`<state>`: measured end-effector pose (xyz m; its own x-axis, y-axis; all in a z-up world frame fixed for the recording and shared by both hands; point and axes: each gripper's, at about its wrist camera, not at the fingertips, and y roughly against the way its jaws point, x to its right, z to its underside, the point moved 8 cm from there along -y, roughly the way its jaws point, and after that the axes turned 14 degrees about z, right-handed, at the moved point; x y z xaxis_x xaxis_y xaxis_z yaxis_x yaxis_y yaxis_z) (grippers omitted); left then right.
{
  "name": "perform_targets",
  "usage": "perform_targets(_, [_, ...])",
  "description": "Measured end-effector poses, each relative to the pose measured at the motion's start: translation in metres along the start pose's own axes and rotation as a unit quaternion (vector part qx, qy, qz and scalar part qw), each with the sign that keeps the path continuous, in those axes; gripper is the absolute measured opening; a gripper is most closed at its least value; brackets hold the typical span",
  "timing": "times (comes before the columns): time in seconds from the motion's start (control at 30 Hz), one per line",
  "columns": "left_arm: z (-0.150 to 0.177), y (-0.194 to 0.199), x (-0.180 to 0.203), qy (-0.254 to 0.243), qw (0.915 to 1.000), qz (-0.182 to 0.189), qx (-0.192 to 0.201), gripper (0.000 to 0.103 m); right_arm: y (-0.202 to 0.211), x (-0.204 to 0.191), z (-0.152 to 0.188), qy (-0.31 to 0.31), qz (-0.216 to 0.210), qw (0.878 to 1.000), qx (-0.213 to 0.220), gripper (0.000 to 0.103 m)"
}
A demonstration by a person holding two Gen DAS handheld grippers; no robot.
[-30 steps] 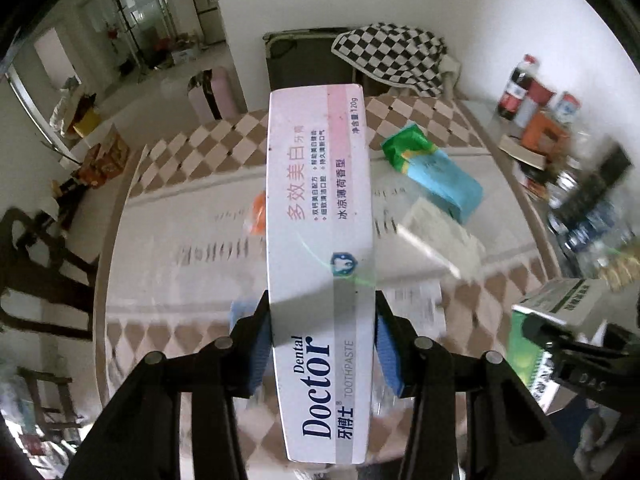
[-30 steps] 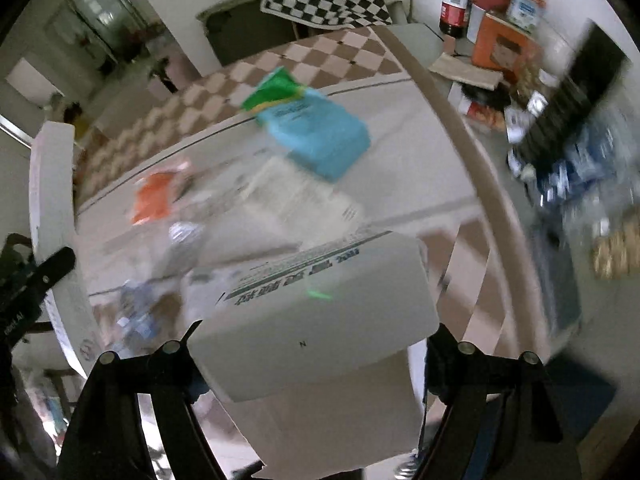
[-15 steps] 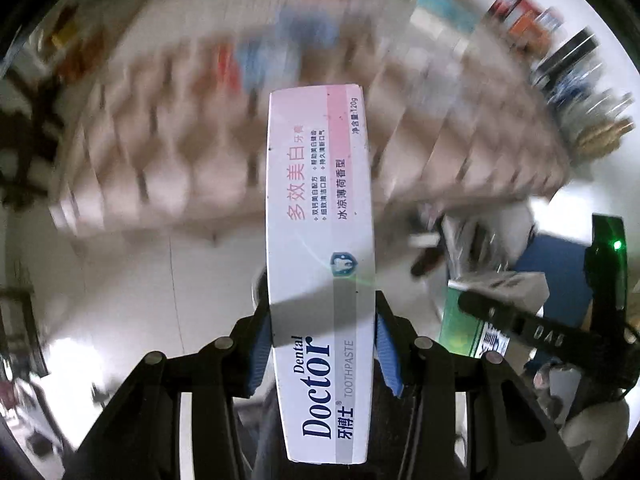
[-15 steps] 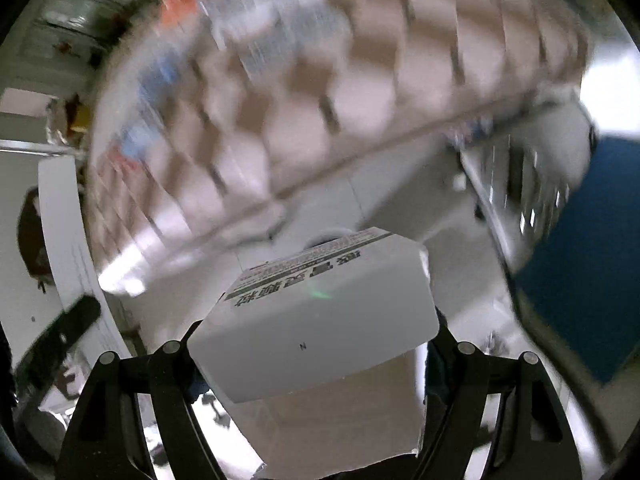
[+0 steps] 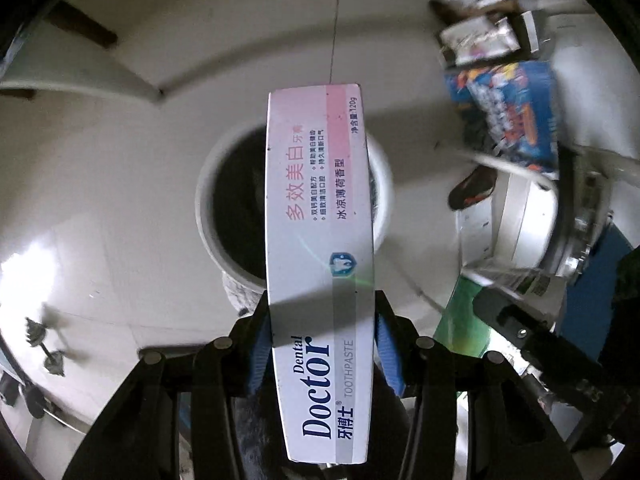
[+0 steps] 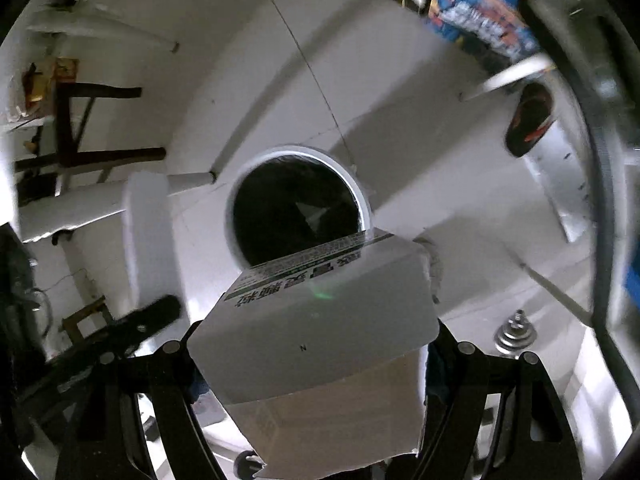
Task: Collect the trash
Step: 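Carry both boxes over the white bin and open both tools to drop them, then swing both tools back toward the table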
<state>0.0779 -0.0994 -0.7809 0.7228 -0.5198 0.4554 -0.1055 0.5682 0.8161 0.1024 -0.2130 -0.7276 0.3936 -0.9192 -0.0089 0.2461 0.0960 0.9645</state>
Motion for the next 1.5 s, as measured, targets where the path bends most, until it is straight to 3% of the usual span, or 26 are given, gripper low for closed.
perform_targets(0.13, [-0.005, -0.035, -0.021, 0.021, 0.9995, 0.001, -0.023, 0.046, -0.059, -0.010, -0.024, -0.006, -0.006, 1.000, -0.012, 0.083])
perform_targets(0.2, [-0.008, -0.039, -0.026, 0.033, 0.9993, 0.004, -0.019, 0.064, -0.080, -0.013, -0.031, -0.007, -0.015, 1.000, -0.023, 0.085])
perform_targets(0.23, [-0.010, -0.037, -0.033, 0.041, 0.9990, 0.011, -0.013, 0.087, -0.087, -0.017, -0.033, -0.009, -0.025, 0.999, -0.024, 0.087])
perform_targets(0.27, [-0.010, -0.035, -0.038, 0.049, 0.9986, 0.016, -0.006, 0.094, -0.094, -0.021, -0.036, -0.006, -0.029, 0.999, -0.023, 0.090])
perform_targets(0.37, [-0.011, -0.026, -0.043, 0.058, 0.9982, 0.007, 0.012, 0.094, -0.104, -0.028, -0.040, 0.009, -0.035, 0.999, -0.012, 0.103])
perform_targets(0.43, [-0.009, -0.013, -0.048, 0.051, 0.9976, -0.027, 0.038, 0.095, -0.103, -0.028, -0.040, 0.017, -0.026, 1.000, 0.003, 0.103])
perform_targets(0.6, [-0.002, 0.020, -0.052, 0.010, 0.9858, -0.124, 0.112, 0.096, -0.090, -0.026, -0.033, 0.063, 0.061, 0.996, 0.034, 0.103])
perform_targets(0.7, [0.006, 0.025, -0.045, -0.010, 0.9790, -0.161, 0.125, 0.096, -0.083, -0.024, -0.025, 0.082, 0.106, 0.990, 0.045, 0.103])
perform_targets(0.97, [0.030, 0.030, -0.020, -0.012, 0.9808, -0.147, 0.128, 0.096, -0.053, -0.009, -0.005, 0.101, 0.139, 0.983, 0.057, 0.103])
perform_targets(1.23, [0.075, 0.108, -0.016, -0.014, 0.9795, -0.137, 0.148, 0.096, 0.010, -0.011, 0.023, 0.107, 0.141, 0.981, 0.075, 0.103])
perform_targets(1.5, [0.116, 0.190, 0.016, -0.037, 0.9762, -0.121, 0.176, 0.096, 0.115, -0.022, 0.060, 0.120, 0.125, 0.979, 0.106, 0.103])
